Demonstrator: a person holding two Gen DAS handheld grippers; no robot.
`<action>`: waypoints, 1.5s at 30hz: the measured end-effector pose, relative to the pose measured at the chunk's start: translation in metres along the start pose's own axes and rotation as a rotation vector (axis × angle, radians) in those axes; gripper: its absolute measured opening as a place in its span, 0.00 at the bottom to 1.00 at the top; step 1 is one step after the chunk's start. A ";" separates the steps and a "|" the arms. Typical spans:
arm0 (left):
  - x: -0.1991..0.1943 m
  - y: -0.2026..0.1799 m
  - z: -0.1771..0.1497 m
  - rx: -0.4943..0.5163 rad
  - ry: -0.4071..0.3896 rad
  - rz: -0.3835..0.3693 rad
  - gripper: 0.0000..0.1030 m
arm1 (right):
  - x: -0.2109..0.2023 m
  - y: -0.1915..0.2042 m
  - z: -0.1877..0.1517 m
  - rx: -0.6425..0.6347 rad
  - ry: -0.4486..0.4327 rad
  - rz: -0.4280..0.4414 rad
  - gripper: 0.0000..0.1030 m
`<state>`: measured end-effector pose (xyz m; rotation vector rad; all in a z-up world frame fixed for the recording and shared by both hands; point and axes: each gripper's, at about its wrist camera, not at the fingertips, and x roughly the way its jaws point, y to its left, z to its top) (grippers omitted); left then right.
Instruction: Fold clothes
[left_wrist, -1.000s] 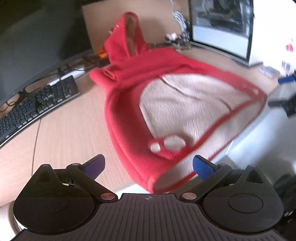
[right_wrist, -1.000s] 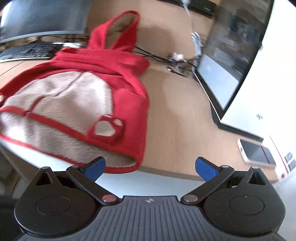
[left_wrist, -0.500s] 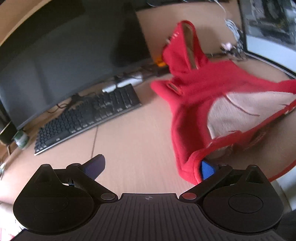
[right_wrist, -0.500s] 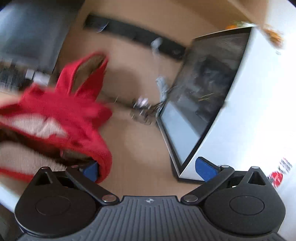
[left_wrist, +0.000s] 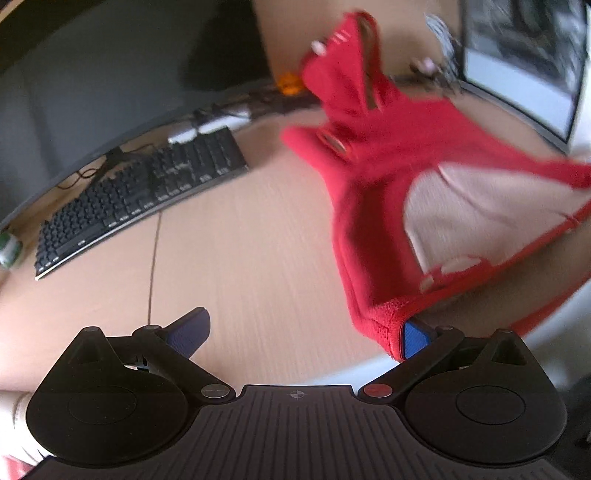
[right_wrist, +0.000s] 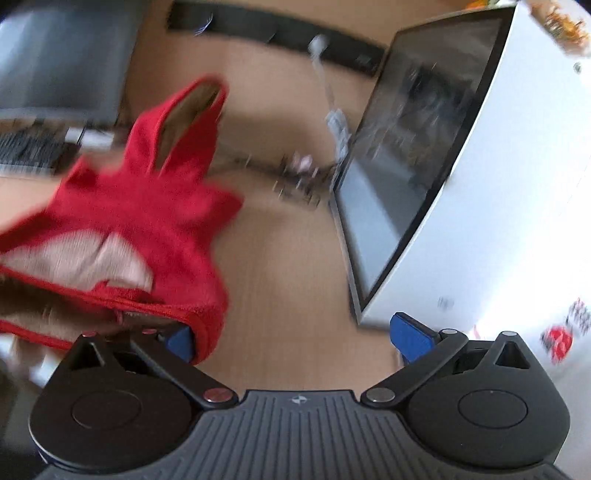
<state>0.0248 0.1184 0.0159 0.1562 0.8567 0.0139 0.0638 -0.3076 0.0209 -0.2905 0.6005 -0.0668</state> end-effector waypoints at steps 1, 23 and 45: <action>0.002 0.005 0.008 -0.028 -0.013 -0.005 1.00 | 0.007 0.002 0.010 -0.003 -0.026 -0.011 1.00; 0.166 0.026 0.178 -0.247 -0.029 0.280 1.00 | 0.275 0.065 0.107 -0.222 -0.020 -0.014 1.00; 0.150 -0.011 0.169 -0.161 -0.124 -0.584 1.00 | 0.230 0.074 0.108 -0.124 -0.026 0.265 1.00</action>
